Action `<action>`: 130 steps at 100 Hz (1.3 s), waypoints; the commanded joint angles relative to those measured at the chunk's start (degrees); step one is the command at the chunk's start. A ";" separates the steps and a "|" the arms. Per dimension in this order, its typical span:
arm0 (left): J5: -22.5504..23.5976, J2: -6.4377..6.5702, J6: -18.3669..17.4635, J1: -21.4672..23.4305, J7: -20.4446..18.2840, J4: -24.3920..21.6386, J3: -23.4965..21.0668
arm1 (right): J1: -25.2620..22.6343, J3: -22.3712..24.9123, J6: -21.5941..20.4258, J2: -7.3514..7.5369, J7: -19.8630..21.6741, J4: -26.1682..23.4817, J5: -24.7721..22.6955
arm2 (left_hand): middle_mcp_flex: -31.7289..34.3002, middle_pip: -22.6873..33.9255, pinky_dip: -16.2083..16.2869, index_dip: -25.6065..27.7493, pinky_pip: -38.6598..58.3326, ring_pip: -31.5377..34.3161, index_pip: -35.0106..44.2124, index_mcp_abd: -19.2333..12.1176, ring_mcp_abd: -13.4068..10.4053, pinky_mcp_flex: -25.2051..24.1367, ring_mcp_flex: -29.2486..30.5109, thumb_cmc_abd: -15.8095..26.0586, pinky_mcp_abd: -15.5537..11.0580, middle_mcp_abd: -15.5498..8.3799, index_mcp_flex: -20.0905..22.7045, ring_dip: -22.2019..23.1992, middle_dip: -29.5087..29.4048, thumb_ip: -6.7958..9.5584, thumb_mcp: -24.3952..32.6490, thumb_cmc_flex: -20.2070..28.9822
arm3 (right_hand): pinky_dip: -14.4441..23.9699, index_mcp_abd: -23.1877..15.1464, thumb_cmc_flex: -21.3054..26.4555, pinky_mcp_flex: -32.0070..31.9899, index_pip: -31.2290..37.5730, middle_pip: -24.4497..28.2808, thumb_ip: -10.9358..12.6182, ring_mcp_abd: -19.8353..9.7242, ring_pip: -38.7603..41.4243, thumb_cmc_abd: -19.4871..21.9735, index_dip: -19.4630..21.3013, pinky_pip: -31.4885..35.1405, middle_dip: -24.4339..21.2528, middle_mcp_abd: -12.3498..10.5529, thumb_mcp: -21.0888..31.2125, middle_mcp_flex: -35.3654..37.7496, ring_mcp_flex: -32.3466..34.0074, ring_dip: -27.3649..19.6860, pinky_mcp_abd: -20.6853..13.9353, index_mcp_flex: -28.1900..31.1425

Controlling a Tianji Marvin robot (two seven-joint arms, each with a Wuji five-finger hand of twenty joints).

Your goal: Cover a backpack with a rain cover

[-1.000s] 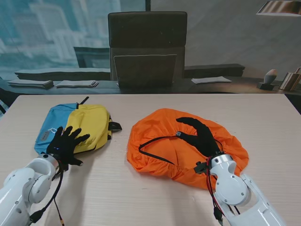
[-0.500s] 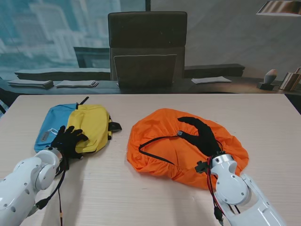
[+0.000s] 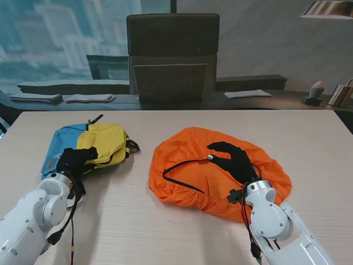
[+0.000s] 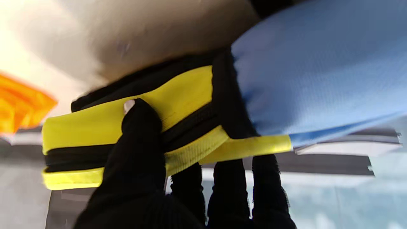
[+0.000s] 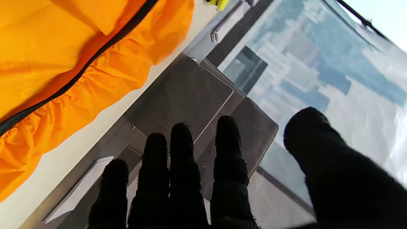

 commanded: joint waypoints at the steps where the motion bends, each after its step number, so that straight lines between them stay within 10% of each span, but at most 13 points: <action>1: -0.48 -0.50 -1.18 1.90 1.33 -4.73 -1.81 | 1.07 -1.69 1.38 0.09 0.77 1.00 -2.88 | 5.07 8.59 4.43 4.76 11.14 8.49 6.30 -2.89 0.80 -1.99 5.91 9.02 3.01 -1.75 -0.67 5.06 8.96 -0.62 0.18 4.20 | -0.66 1.08 0.05 -0.02 -0.99 -0.24 0.63 0.29 1.02 -0.94 0.72 1.97 0.31 1.46 2.75 2.47 1.99 0.69 -0.41 2.22; 15: -2.34 -1.58 -3.10 5.51 5.20 -10.42 -5.58 | 4.30 -5.45 7.30 1.06 4.72 2.83 -6.70 | 6.79 18.42 7.09 6.20 17.60 21.73 6.32 -3.66 -0.63 -1.31 6.55 9.71 2.16 -6.09 -1.91 15.28 20.51 -0.49 0.25 4.06 | -2.00 2.69 -0.26 -0.68 -2.64 -0.72 0.43 -0.16 0.70 -0.92 0.88 1.54 0.33 1.41 3.42 1.49 0.62 0.66 -0.69 3.74; 34: -5.66 -2.70 -4.82 8.32 7.92 -15.18 -8.37 | 11.21 -13.15 15.02 0.79 6.14 8.06 -8.05 | 5.65 21.43 8.58 8.22 20.68 27.44 6.53 -2.55 0.23 -2.04 4.66 9.71 1.00 -5.14 -2.80 22.38 25.65 -0.09 0.62 5.44 | -3.44 3.23 -0.36 -1.08 -3.07 0.23 0.68 -0.97 1.03 -0.84 2.01 -1.82 0.85 1.16 3.75 -0.99 -1.41 0.90 -1.37 2.24; 48: -7.52 -3.42 -6.03 9.77 10.02 -18.17 -9.96 | 16.88 -19.98 15.30 -2.34 -3.78 16.20 -8.63 | 5.61 21.64 8.99 8.68 21.52 27.73 6.59 -1.95 0.74 -1.89 4.62 9.47 1.07 -4.59 -2.85 23.20 26.14 0.03 0.76 6.00 | 0.55 6.77 1.32 3.45 -1.82 1.45 0.49 2.54 4.45 -3.53 1.85 8.92 0.96 3.48 9.29 8.47 6.71 2.23 -0.99 9.34; 83: -9.89 -4.41 -7.19 12.94 11.72 -25.85 -12.61 | 22.70 -29.89 27.38 -5.26 0.90 17.45 0.07 | 4.90 21.42 8.76 9.31 21.05 26.90 6.44 -0.09 1.15 -2.02 3.93 9.63 0.62 -4.17 -3.37 23.59 26.30 0.25 0.99 6.88 | 0.27 6.22 2.04 2.66 -4.15 -0.07 0.29 3.28 0.61 -3.02 1.15 11.41 0.71 3.26 10.39 4.28 4.97 0.43 -3.35 6.55; 130: -9.59 -4.84 -7.50 16.46 12.56 -31.77 -16.97 | 30.33 -40.96 27.08 -13.09 1.46 21.06 14.90 | 4.95 21.18 8.68 9.28 20.90 26.50 6.15 0.41 1.05 -1.96 4.20 9.79 0.63 -4.08 -3.46 23.74 26.02 0.37 0.90 6.97 | -3.73 0.80 1.66 0.73 -0.52 1.76 0.11 -3.87 -3.54 -2.01 1.73 5.43 1.47 -1.52 8.72 -2.56 0.28 -1.41 -8.56 -1.35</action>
